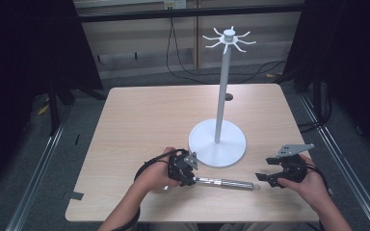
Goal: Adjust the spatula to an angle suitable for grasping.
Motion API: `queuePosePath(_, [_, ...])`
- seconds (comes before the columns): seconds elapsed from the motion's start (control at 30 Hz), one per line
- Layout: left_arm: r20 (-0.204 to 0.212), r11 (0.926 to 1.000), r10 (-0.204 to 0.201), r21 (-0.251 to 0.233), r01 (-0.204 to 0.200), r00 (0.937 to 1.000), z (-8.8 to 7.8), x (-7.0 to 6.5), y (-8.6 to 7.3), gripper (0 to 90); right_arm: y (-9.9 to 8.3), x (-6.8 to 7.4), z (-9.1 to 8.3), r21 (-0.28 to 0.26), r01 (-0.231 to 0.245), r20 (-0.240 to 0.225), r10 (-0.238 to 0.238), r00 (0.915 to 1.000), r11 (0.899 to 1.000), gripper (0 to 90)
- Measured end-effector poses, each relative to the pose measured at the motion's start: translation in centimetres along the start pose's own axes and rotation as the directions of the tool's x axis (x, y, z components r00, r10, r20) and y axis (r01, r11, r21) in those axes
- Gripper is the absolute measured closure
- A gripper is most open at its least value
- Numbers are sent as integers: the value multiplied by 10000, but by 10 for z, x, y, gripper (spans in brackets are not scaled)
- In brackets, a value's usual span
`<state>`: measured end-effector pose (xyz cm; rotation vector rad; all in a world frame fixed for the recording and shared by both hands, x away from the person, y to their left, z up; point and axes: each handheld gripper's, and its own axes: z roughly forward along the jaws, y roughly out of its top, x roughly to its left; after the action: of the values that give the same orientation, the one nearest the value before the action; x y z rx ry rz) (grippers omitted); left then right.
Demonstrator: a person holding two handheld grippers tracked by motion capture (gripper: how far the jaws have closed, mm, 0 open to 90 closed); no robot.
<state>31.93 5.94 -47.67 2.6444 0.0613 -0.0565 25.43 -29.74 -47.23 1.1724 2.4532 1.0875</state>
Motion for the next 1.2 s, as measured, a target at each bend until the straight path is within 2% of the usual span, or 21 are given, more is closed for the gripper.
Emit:
queuePosePath(0.03, [-4,10000,-33,23,33,10000,0,0,0,732,0,0,0,2,30,46,-30,10000,10000,222])
queuePosePath(0.07, [136,9996,137,241,-140,9998,-2,3,0,748,0,-1,0,9,30,53,-30,10000,10000,222])
queuePosePath(0.1, [194,9990,-445,92,443,9988,-1,2,0,751,-1,-1,0,17,6,74,-6,10000,10000,222])
queuePosePath(0.2, [379,9999,-169,16,169,9991,-1,3,-1,753,-1,-2,-1,-33,-87,58,88,9999,10000,221])
queuePosePath(0.33, [150,9993,-354,132,352,9993,-2,3,0,754,-2,-4,-2,-131,-164,70,165,9998,9998,219])
queuePosePath(0.37, [67,9986,-527,112,526,9986,-3,3,0,754,-2,-4,-2,-132,-186,67,187,9998,9997,218])
queuePosePath(0.4, [112,9973,-729,53,729,9973,-3,3,-1,754,-3,-5,-2,-147,-207,60,207,9998,9997,218])
queuePosePath(0.47, [29,9977,-677,-43,677,9977,-6,5,-2,754,-3,-5,-3,-199,-284,56,286,9996,9994,214])
queuePosePath(0.5, [-9,9955,-927,-194,927,9957,-8,4,-3,754,-3,-5,-4,-236,-304,49,306,9995,9993,214])
queuePosePath(0.57, [-102,9948,-914,-460,908,9958,-12,5,-4,754,-3,-6,-5,-321,-372,27,373,9993,9988,211])
queuePosePath(0.63, [-177,9917,-1077,-720,1061,9940,-16,4,-4,755,-4,-6,-6,-389,-484,16,485,9988,9981,208])
queuePosePath(0.67, [-172,9915,-1097,-719,1082,9938,-19,4,-4,754,-4,-6,-6,-407,-507,-25,506,9987,9979,208])
queuePosePath(0.7, [-145,9891,-1216,-850,1200,9925,-21,4,-4,754,-4,-6,-6,-422,-527,-36,526,9986,9977,207])
queuePosePath(0.73, [-309,9887,-1186,-965,1151,9925,-24,4,-4,754,-4,-6,-6,-429,-548,-45,546,9985,9976,206])
queuePosePath(0.83, [-276,9812,-1492,-1280,1446,9884,-31,5,-3,754,-4,-5,-5,-443,-544,-68,542,9985,9975,204])
queuePosePath(0.97, [-290,9650,-2001,-1791,1918,9794,-37,2,0,754,-2,-1,-3,-630,-592,-95,587,9982,9963,202])
queuePosePath(1.07, [-425,9615,-1924,-2080,1796,9804,-39,-1,5,754,1,2,-2,-1030,-795,-95,790,9968,9915,200])
queuePosePath(1.17, [-500,9538,-1974,-2406,1800,9791,-39,-3,9,754,5,7,-2,-1293,-903,-161,890,9959,9875,201])
queuePosePath(1.2, [-490,9485,-2078,-2542,1890,9769,-39,-3,11,754,5,8,-1,-1336,-949,-210,929,9955,9865,201])
